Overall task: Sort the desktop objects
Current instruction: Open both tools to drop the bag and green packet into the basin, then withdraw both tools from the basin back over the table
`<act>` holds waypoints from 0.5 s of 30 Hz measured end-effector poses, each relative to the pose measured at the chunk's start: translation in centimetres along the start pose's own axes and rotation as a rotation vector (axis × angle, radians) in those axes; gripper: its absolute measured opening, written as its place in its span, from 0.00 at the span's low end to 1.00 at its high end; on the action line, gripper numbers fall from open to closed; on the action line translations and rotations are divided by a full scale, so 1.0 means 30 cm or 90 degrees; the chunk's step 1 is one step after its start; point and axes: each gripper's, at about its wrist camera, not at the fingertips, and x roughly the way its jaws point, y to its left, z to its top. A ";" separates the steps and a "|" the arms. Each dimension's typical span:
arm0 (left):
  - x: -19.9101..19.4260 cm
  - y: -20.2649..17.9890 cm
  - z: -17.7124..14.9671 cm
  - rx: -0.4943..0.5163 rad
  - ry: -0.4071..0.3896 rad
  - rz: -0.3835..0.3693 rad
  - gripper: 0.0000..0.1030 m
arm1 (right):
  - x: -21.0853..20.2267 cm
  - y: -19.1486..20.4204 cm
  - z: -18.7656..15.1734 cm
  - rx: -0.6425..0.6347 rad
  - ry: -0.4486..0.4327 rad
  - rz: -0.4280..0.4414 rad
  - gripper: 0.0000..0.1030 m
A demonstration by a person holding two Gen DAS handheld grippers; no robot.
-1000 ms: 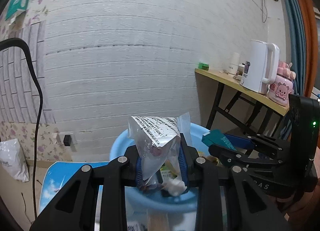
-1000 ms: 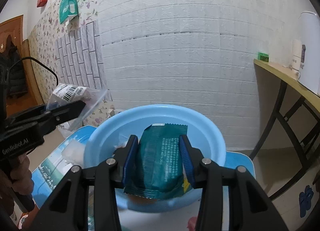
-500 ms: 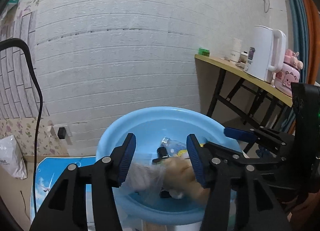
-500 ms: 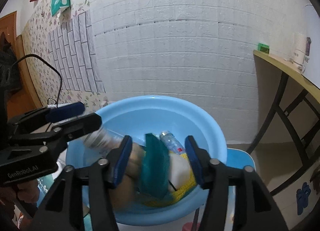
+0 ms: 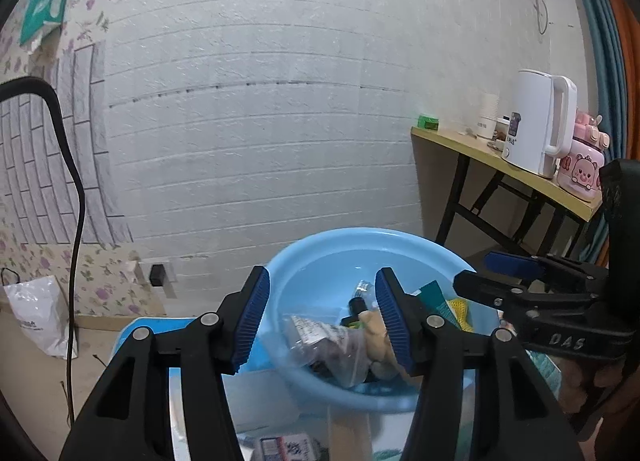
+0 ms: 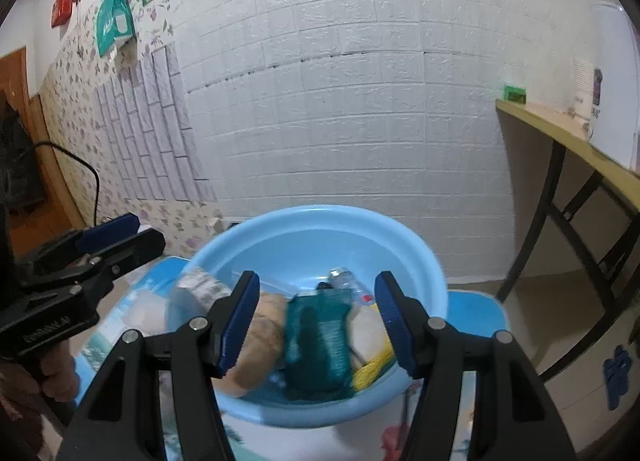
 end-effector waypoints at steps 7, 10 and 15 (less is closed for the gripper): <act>-0.071 0.043 -0.016 0.021 -0.017 0.038 0.58 | -0.057 0.073 -0.001 -0.006 -0.002 -0.021 0.58; -0.086 0.071 -0.016 0.026 -0.018 0.051 0.58 | -0.042 0.075 0.008 -0.002 0.003 -0.033 0.58; -0.071 0.129 0.005 0.024 -0.008 0.076 0.59 | 0.062 0.066 0.052 -0.071 -0.008 -0.145 0.58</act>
